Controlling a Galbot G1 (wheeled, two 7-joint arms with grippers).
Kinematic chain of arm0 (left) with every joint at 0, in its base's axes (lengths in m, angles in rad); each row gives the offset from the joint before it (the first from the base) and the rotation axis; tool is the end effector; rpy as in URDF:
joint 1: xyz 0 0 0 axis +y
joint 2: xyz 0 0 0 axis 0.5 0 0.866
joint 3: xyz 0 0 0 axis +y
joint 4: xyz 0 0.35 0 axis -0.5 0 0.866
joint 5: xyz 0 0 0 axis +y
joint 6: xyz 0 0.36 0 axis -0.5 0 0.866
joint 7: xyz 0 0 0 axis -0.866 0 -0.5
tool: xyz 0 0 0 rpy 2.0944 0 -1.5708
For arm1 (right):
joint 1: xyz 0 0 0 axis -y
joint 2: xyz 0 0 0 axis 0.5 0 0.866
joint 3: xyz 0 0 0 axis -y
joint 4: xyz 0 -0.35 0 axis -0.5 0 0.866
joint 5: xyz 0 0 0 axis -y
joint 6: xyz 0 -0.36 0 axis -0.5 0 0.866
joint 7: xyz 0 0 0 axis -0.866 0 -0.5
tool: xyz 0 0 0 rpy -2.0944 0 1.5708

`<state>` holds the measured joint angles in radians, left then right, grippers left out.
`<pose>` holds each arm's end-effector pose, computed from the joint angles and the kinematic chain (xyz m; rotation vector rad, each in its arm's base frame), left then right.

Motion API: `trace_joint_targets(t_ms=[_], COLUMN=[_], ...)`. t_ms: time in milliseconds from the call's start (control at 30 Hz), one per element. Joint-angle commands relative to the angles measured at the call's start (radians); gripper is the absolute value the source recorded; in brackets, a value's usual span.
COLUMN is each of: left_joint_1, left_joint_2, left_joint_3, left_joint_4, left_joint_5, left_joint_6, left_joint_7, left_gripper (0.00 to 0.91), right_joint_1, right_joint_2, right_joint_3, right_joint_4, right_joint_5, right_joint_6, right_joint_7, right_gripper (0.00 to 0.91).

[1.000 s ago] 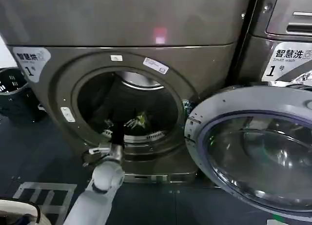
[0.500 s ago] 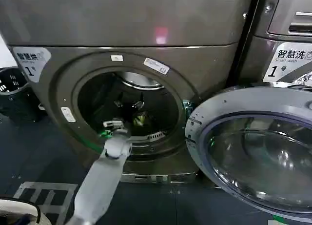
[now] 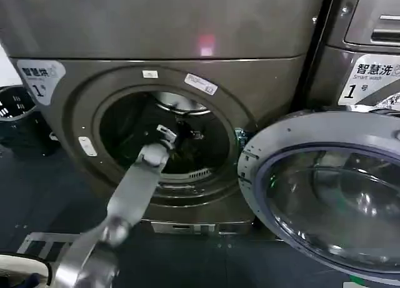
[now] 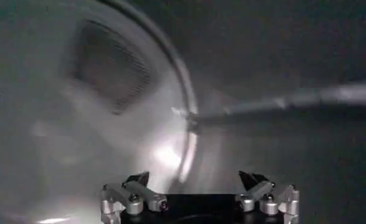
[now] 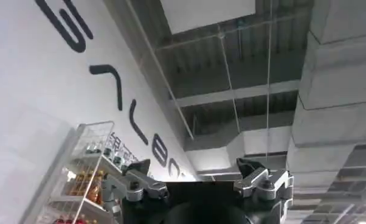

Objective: Grasp the clothes from the dryer.

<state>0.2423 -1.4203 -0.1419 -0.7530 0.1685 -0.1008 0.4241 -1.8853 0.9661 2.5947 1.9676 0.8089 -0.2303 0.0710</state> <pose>0.6049 0.0012 -0.2648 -0.9029 -2.8449 -0.8262 -0.1124 -0.3596 0.1132 1.4470 1.9845 -0.7347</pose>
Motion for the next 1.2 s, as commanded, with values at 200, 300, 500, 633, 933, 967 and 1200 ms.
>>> trace_joint_targets(t_ms=[200,300,500,633,933,967,1200], left_joint_1=[-0.304,-0.336,-0.385,-0.391,-0.383,-0.395,-0.397], left_joint_2=[0.011,-0.008,-0.055,-0.063,-0.061,-0.059,-0.056], left_joint_3=[0.212,0.292,0.418,0.456,0.459,0.456,0.493], left_joint_4=[0.484,0.520,0.596,0.597,0.578,0.578,0.597], left_joint_5=[0.334,0.376,0.349,0.345,0.272,0.267,0.240], left_joint_6=[-0.076,-0.049,0.034,0.069,0.051,0.044,0.019], left_joint_7=[0.566,0.562,0.490,0.469,0.560,0.582,0.658], left_gripper=[0.907,0.907,0.907,0.907,0.907,0.907,0.171], right_joint_1=[0.004,0.003,0.003,0.013,0.023,0.024,0.025], right_joint_2=[0.001,0.006,0.012,0.012,0.002,0.001,-0.001], right_joint_3=[-0.001,0.000,0.001,-0.011,-0.034,-0.039,-0.042], right_joint_4=[0.011,0.012,0.012,0.020,0.028,0.030,0.030], right_joint_5=[0.003,0.005,0.015,0.013,-0.002,-0.002,-0.001], right_joint_6=[0.000,0.001,0.001,-0.001,-0.006,-0.007,-0.006], right_joint_7=[-0.001,-0.003,-0.004,-0.004,-0.002,-0.002,-0.002], right_gripper=[0.907,0.907,0.907,0.907,0.907,0.907,0.907])
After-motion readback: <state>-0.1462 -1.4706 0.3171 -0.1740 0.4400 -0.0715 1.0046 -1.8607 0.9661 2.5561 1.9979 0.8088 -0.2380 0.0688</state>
